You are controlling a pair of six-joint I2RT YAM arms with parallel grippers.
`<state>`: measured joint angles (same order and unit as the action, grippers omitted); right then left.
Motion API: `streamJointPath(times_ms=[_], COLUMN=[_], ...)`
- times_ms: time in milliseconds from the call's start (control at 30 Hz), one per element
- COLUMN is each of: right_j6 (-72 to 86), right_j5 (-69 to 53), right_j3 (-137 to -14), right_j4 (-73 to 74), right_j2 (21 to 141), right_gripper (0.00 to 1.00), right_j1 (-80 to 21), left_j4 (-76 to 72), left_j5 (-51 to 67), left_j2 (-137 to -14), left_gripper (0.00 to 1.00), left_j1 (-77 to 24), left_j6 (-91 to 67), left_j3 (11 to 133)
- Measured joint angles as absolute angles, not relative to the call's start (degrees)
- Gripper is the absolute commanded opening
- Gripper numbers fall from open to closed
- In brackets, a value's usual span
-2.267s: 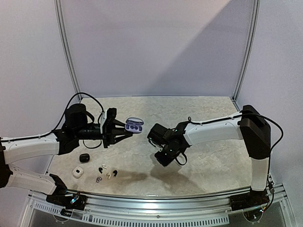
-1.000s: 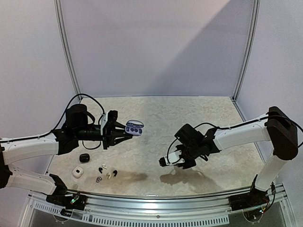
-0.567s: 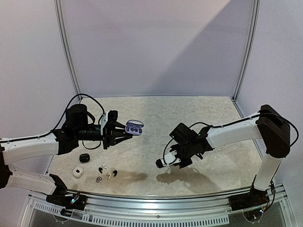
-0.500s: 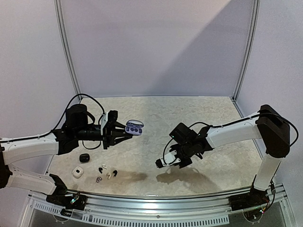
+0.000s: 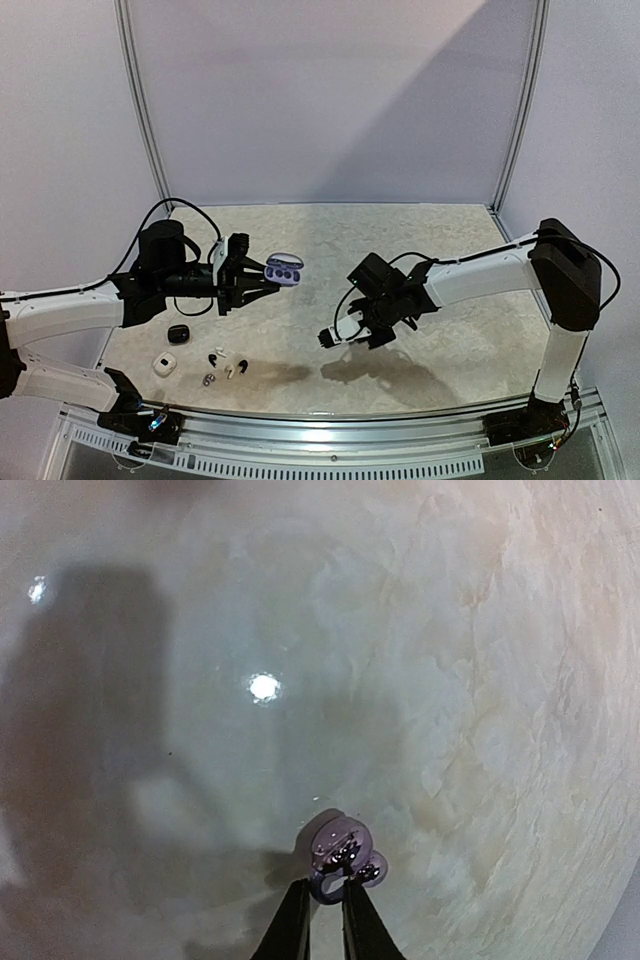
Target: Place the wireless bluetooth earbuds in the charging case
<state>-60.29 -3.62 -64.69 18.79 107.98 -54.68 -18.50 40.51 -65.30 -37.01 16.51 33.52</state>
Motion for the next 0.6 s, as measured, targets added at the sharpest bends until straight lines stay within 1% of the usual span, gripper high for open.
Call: streamJointPath(times_ms=[133, 600], right_j6=[-60.3, -60.3], right_j5=[-3.6, -3.5], right_j3=[-65.9, -69.1], right_j4=[18.8, 18.8], right_j2=[108.8, 111.3], right_gripper=[0.16, 0.14], right_j1=[-54.7, -54.7], left_j4=[-18.5, -18.5], left_j5=[40.4, 40.2], left_j2=[-65.3, -65.3], left_gripper=[0.00, 0.00], left_j1=[-37.0, -37.0], left_j6=[16.5, 16.5], left_j3=[33.5, 33.5])
